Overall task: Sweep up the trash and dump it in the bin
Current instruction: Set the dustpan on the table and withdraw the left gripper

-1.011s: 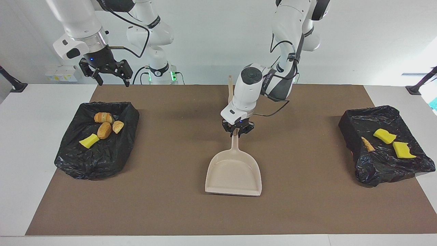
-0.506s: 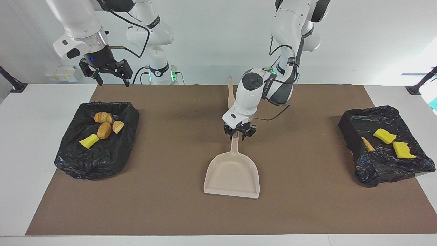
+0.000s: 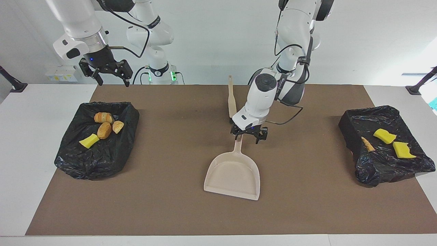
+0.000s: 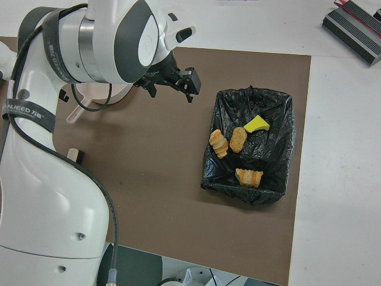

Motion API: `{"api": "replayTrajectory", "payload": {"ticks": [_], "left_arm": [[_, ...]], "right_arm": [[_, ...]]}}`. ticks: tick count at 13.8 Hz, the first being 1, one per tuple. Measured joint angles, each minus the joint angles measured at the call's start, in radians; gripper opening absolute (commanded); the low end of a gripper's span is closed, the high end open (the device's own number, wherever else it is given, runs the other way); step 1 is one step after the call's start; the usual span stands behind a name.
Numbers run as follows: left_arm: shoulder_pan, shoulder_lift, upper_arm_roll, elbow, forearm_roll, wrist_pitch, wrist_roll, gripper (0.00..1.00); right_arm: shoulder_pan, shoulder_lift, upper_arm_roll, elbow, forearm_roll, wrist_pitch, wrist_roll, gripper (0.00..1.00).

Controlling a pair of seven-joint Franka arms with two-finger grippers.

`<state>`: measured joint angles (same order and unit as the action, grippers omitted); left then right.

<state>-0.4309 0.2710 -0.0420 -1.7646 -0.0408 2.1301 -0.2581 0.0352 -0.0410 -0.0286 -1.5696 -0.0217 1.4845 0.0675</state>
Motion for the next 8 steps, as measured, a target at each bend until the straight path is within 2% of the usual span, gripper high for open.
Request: {"api": "replayTrajectory", "payload": {"ticks": [5,8], "left_arm": [[0.115,-0.135,0.008,0.007,0.0,-0.149,0.018,1.0],[0.198,-0.201,0.01,0.008,0.0,-0.25,0.124,1.0]], "right_arm": [[0.0,0.0,0.0,0.0,0.0,0.0,0.0,1.0],[0.0,0.0,0.0,0.0,0.0,0.0,0.0,1.0]]}}
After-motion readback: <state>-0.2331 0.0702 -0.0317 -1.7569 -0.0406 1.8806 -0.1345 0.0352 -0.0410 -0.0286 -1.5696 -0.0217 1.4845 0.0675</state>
